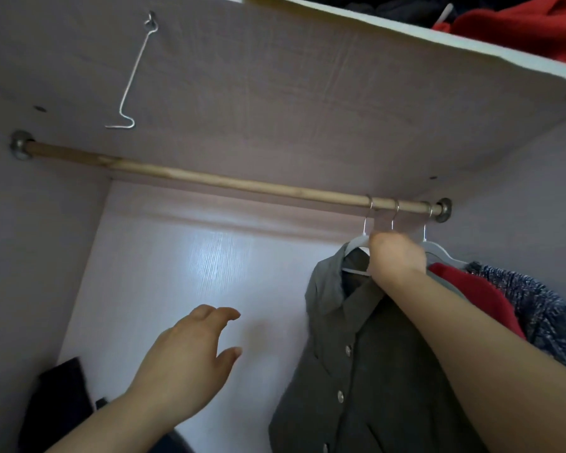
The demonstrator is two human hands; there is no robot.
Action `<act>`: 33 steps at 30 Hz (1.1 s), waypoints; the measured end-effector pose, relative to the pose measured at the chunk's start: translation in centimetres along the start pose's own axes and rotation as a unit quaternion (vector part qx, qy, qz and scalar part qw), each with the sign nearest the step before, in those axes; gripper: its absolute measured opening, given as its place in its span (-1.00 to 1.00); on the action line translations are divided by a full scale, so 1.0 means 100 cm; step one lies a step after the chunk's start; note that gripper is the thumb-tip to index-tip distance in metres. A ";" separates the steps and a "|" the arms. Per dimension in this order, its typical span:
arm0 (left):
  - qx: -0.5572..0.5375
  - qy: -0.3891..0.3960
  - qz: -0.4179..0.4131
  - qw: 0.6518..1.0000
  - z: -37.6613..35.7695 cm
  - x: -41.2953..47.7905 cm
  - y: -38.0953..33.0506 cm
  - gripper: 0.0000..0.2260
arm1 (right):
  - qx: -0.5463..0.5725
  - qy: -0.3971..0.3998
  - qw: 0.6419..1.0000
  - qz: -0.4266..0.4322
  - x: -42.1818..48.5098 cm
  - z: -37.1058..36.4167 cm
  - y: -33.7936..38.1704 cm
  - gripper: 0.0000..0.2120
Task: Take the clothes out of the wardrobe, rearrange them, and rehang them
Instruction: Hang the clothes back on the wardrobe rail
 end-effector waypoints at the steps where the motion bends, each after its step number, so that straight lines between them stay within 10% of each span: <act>1: -0.001 0.001 0.002 1.000 0.000 -0.002 -0.001 -0.59 | -0.001 -0.003 1.000 -0.002 -0.003 0.001 0.001 -0.73; 17: 0.083 0.138 0.152 0.975 0.078 -0.172 -0.004 -0.52 | 0.101 0.138 0.951 0.259 -0.264 0.027 0.088 -0.49; 33: 0.159 0.356 0.454 0.801 0.198 -0.638 -0.066 -0.61 | 0.264 0.368 0.703 0.548 -0.724 0.162 0.118 -0.51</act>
Point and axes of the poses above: each hand's wrist, its own x-axis towards the middle knuckle, its own z-axis out of the back of the hand, y = z × x, the point moved 1 cm from there along x, towards the middle knuckle, and after that the axes turned 12 degrees about -x, right-handed, at the moved point
